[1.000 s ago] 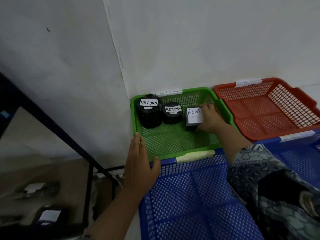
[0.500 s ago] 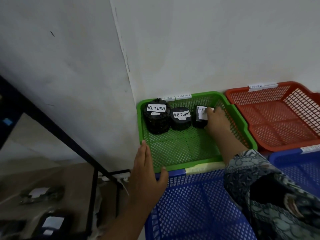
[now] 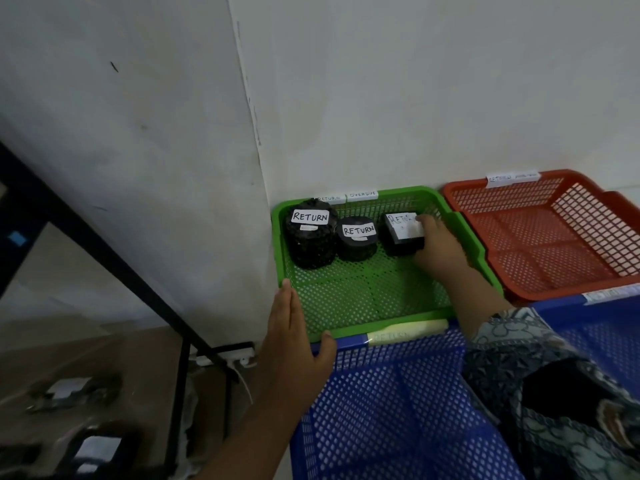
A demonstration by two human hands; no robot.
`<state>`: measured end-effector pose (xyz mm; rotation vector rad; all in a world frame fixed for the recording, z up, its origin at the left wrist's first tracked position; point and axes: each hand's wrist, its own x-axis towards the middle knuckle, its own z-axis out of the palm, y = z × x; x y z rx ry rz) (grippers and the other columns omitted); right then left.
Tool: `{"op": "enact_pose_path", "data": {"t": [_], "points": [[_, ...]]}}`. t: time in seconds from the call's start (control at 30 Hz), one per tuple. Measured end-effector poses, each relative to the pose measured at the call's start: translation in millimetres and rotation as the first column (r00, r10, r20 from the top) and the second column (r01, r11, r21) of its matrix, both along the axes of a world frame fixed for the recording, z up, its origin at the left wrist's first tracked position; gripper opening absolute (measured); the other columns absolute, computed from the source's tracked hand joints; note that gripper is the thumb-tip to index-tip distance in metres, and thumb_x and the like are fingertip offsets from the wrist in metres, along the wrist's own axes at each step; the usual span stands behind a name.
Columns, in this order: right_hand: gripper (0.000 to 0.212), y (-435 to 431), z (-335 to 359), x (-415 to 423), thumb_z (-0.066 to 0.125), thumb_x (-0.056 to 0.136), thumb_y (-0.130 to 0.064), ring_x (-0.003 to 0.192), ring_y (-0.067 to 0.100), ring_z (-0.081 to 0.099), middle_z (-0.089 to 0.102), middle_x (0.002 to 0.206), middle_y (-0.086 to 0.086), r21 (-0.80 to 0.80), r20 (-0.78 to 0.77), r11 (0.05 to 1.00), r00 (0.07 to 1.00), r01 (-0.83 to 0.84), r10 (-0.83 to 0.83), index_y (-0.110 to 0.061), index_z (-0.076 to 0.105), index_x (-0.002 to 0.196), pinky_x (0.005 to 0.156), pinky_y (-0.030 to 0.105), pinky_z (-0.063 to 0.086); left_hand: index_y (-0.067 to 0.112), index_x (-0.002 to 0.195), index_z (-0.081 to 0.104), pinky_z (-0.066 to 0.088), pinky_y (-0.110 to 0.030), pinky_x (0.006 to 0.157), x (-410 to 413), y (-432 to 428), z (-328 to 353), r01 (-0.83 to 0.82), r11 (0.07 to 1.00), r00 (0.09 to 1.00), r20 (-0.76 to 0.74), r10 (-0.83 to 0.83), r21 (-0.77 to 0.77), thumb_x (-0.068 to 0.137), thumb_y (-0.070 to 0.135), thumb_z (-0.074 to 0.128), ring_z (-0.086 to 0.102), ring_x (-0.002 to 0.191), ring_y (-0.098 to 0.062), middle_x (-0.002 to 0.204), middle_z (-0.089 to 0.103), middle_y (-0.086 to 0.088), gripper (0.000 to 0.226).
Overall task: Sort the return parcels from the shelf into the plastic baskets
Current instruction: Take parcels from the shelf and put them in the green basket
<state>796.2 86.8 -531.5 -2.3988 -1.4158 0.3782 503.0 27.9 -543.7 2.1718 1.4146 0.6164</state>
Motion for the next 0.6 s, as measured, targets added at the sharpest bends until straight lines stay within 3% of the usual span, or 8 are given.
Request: {"op": "enact_pose_path", "data": {"t": [0.2,0.33,0.6], "points": [[0.059,-34,42,-13,0.06,0.079,-0.006,0.117,0.035,0.05,0.048,0.131,0.017,0.103,0.002,0.995,1.0,0.003,-0.003,-0.008,0.043,0.136,0.093,0.039,0.043,0.005,0.149,-0.003,0.003,-0.022,0.112,2,-1,14,0.003,0.998,0.998,-0.063,-0.007,-0.059,0.093,0.036,0.045,-0.004,0.144,-0.015,0.157,-0.013,-0.003,0.08],[0.053,-63,71,-47,0.062,0.083,-0.014,0.114,0.029,0.054,0.049,0.134,0.011,0.11,0.009,0.994,1.0,-0.022,0.021,-0.013,0.045,0.133,0.09,0.036,0.046,0.003,0.148,-0.002,0.007,-0.033,0.118,0,1,40,0.022,0.997,0.984,-0.174,-0.036,-0.078,0.092,0.038,0.048,-0.002,0.145,-0.022,0.157,-0.008,-0.01,0.082],[0.058,-126,140,-146,0.06,0.089,-0.023,0.127,0.019,0.044,0.042,0.142,0.002,0.179,0.129,0.972,0.983,-0.149,0.127,-0.018,0.035,0.141,0.098,0.035,0.044,0.007,0.149,0.0,0.009,-0.04,0.118,-46,-33,115,0.091,0.994,0.963,-0.26,-0.07,0.067,0.091,0.04,0.048,-0.003,0.145,-0.023,0.158,-0.002,-0.008,0.082]]}}
